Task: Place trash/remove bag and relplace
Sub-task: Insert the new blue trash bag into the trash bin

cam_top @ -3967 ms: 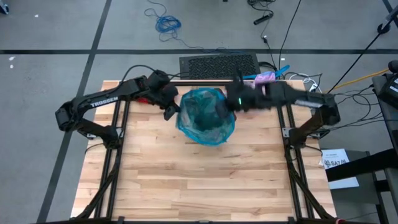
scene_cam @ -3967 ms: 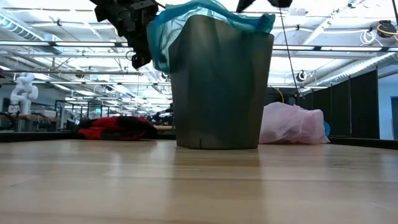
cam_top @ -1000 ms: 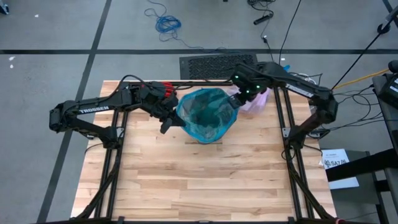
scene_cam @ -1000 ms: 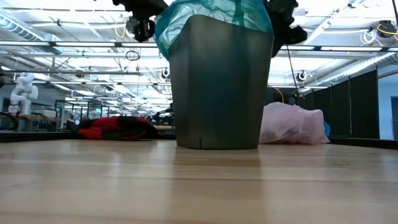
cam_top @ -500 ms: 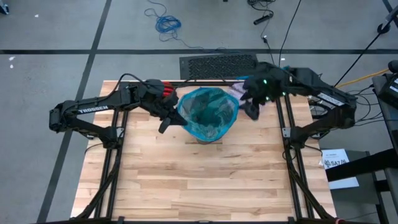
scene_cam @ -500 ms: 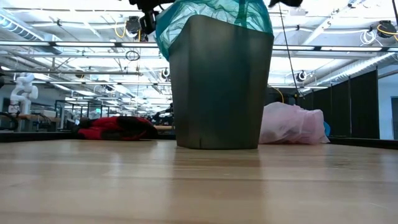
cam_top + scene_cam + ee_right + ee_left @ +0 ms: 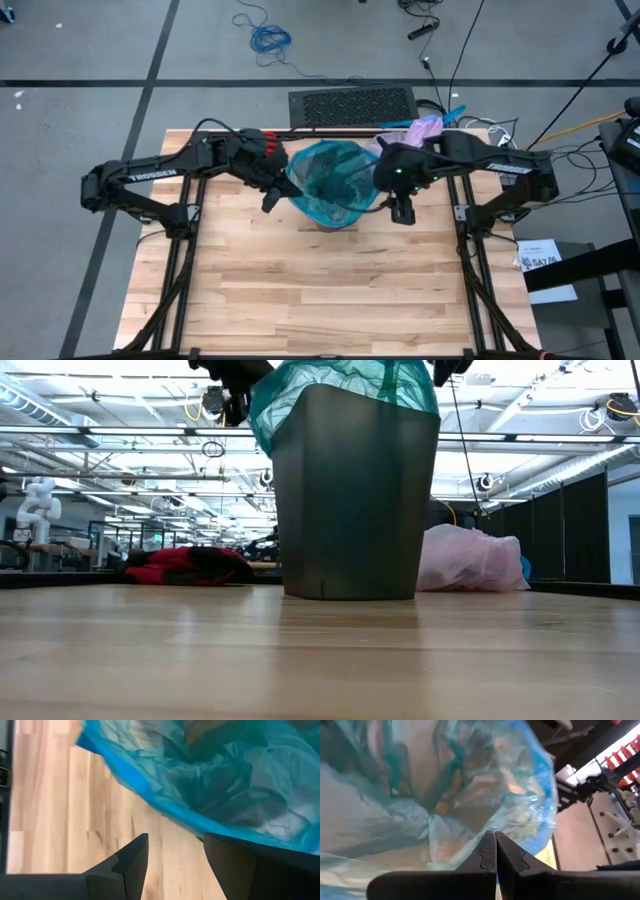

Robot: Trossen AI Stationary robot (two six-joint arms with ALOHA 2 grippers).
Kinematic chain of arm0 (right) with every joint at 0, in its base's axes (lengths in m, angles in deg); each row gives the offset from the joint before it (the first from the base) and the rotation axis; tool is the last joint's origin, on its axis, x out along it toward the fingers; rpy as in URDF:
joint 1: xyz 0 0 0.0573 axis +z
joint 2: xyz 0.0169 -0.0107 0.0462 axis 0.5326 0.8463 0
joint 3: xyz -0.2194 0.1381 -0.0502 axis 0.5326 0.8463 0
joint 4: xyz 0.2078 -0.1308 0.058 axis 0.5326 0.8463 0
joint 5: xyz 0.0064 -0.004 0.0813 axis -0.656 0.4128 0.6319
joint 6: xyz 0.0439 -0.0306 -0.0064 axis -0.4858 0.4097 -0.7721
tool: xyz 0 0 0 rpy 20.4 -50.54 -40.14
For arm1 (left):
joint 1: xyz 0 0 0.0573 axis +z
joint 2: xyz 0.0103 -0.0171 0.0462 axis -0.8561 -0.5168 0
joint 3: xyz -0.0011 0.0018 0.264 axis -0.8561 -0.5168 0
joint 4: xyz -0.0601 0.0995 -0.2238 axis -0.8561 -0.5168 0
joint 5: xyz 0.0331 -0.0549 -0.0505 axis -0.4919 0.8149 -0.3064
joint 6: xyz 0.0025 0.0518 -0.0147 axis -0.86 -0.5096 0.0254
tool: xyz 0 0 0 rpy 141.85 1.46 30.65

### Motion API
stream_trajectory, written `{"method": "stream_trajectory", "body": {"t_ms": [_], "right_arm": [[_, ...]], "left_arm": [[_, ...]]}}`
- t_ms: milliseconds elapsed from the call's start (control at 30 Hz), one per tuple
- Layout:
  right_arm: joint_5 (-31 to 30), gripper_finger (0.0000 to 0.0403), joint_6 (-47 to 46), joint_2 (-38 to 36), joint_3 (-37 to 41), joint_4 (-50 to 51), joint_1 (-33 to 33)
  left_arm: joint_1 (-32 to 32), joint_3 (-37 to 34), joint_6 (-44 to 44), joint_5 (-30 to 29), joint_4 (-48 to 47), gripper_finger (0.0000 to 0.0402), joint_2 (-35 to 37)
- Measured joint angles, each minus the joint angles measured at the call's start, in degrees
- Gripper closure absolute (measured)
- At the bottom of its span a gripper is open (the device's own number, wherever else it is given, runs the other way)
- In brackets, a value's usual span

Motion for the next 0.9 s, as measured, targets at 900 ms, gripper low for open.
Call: {"method": "stream_trajectory", "body": {"t_ms": [900], "right_arm": [[10.0,0.035,7.2,5.7,0.1,0.3,-5.6]], "left_arm": [[-4.2,0.0,-1.6,-0.2,-3.1,0.0402,-4.4]]}}
